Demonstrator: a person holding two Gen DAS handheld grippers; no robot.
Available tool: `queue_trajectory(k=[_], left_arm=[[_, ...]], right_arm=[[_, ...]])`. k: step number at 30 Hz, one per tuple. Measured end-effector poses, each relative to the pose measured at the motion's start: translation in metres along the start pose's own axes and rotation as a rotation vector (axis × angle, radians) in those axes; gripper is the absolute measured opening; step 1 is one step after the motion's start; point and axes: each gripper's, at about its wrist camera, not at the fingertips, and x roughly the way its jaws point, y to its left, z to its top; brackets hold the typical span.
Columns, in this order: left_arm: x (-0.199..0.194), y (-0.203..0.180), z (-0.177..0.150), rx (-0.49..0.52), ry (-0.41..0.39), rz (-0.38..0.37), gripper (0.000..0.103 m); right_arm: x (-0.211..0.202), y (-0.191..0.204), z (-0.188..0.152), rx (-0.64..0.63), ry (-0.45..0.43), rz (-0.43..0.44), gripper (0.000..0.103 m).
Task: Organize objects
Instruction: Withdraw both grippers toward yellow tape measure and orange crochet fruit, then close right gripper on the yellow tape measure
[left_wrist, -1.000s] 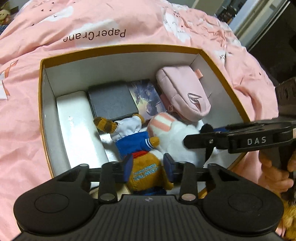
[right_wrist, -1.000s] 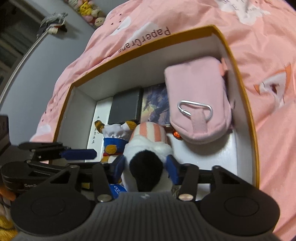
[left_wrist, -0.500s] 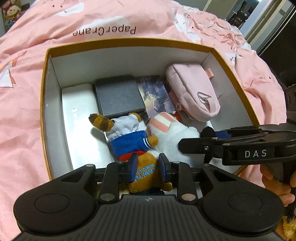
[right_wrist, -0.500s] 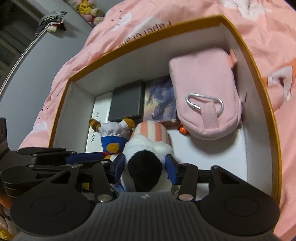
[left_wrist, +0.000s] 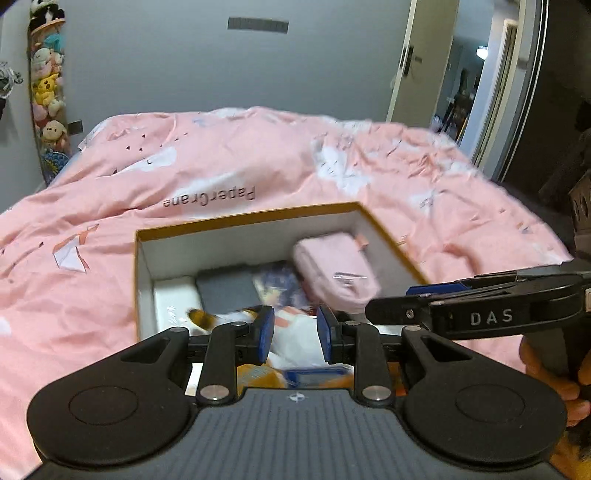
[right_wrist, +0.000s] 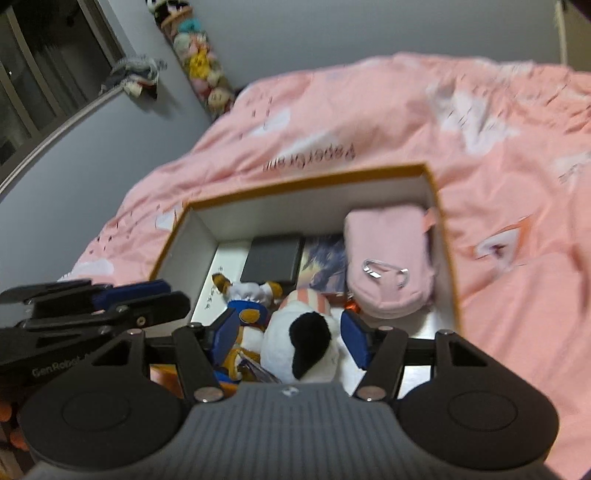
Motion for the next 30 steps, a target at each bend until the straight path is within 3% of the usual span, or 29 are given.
queue_trajectory(k=[3, 7, 11, 15, 22, 26, 30], left_arm=[[-0.015, -0.013, -0.011, -0.020, -0.008, -0.041, 0.031], [-0.018, -0.027, -0.027, -0.009, 0.059, -0.019, 0.031], [-0.009, -0.039, -0.054, 0.033, 0.186, -0.020, 0.031], [0.006, -0.054, -0.078, 0.087, 0.313, -0.073, 0.031], [0.019, -0.076, -0.116, 0.188, 0.488, -0.077, 0.031], [0.024, -0.085, -0.131, 0.240, 0.575, -0.100, 0.031], [0.027, -0.085, -0.137, 0.220, 0.608, -0.110, 0.030]], right_arm=[[-0.029, 0.002, -0.017, -0.018, -0.038, -0.043, 0.062], [-0.048, 0.003, -0.045, -0.034, -0.002, -0.124, 0.062], [-0.052, -0.003, -0.078, -0.049, 0.097, -0.197, 0.062], [-0.046, -0.010, -0.110, -0.043, 0.202, -0.247, 0.062], [-0.033, -0.010, -0.144, -0.061, 0.370, -0.239, 0.062], [-0.032, -0.013, -0.156, -0.067, 0.401, -0.219, 0.063], [-0.031, -0.005, -0.162, -0.117, 0.411, -0.206, 0.062]])
